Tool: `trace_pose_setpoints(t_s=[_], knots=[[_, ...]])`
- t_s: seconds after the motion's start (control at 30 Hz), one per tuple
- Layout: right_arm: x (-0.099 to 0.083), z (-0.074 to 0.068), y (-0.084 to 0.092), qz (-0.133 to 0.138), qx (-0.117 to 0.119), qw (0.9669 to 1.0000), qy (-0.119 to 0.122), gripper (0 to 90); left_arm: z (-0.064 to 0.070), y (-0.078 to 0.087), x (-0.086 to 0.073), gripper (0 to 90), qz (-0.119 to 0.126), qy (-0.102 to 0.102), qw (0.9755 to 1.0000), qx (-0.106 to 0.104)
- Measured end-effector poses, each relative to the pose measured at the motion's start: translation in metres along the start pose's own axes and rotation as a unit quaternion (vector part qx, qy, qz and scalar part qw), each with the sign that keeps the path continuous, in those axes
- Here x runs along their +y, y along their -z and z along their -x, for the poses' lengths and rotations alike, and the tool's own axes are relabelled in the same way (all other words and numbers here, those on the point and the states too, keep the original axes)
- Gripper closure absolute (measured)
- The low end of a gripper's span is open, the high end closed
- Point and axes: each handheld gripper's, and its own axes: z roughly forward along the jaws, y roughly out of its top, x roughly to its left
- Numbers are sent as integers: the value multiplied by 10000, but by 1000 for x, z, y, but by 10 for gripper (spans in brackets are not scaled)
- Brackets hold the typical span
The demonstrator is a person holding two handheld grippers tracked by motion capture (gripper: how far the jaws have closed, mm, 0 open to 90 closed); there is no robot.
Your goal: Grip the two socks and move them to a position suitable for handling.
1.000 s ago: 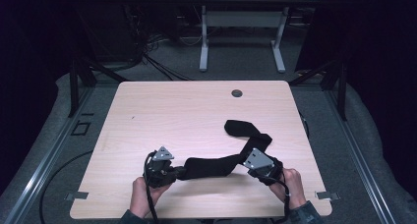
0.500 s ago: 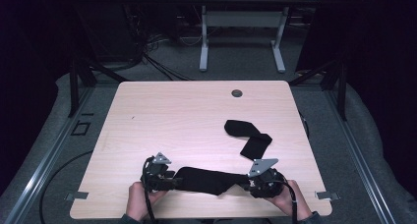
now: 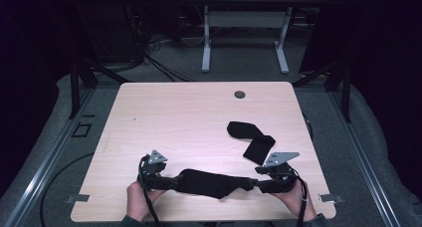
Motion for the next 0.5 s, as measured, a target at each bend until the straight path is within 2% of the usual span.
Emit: trace_pose_setpoints(t_s=[0.03, 0.13, 0.17, 0.23, 0.27, 0.33, 0.5], knots=[[1, 1, -8, -93, -127, 9998, -121, 480, 1, -5, 1, 164, -49, -57, 9999, 71], [1, 0, -15, -168, -166, 9996, -178, 469, 3, -9, 1, 159, -122, -116, 9997, 169], [1, -2, -22, -260, -173, 9994, -127, 459, 4, -12, 1, 158, -174, -186, 9994, 252], [1, -4, -25, -297, -169, 9993, -115, 456, 4, -13, 1, 158, -237, -210, 9993, 214], [0, -10, -32, -422, -195, 9989, -16, 446, 4, -16, 0, 164, -294, -271, 9989, 227], [-2, -13, -35, -462, -196, 9987, 37, 441, 5, -17, -2, 167, -318, -302, 9985, 329], [-6, -17, -41, -594, -249, 9978, 144, 417, 7, -18, -6, 170, -399, -393, 9975, 424]])
